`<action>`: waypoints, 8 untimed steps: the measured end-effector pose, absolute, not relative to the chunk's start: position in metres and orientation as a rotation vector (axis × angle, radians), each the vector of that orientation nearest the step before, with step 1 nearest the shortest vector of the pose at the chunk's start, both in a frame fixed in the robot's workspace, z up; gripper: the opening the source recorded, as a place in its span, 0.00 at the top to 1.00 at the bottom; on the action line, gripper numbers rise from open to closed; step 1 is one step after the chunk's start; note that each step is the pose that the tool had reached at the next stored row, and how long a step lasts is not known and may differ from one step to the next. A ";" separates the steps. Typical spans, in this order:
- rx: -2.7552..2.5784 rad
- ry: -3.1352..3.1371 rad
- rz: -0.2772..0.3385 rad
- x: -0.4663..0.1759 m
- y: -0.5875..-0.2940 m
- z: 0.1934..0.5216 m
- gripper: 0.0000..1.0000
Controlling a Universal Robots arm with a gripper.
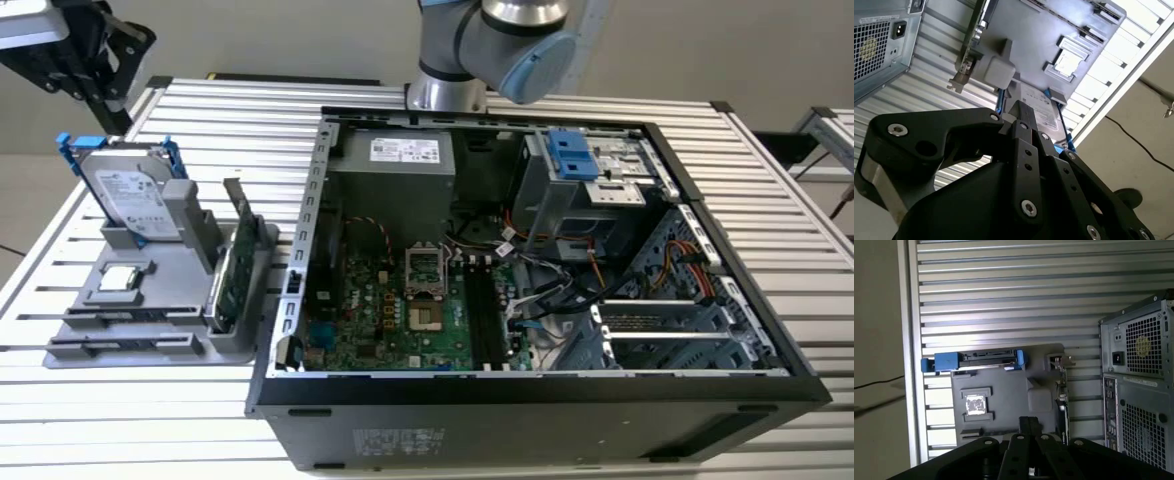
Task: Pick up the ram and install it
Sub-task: 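Reach for the ram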
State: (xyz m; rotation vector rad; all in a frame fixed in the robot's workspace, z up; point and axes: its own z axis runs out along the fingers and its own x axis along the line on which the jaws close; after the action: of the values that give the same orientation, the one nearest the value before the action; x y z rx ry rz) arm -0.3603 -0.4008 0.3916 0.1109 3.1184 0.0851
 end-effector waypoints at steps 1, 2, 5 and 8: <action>0.111 3.118 0.085 -0.361 -0.401 0.392 1.00; 0.111 3.119 0.085 -0.363 -0.401 0.392 1.00; 0.111 3.119 0.085 -0.367 -0.401 0.392 1.00; 0.111 3.119 0.085 -0.371 -0.401 0.392 1.00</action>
State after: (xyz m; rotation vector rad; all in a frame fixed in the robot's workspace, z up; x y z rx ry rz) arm -0.3709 -0.4008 0.3916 0.1108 3.1186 0.0850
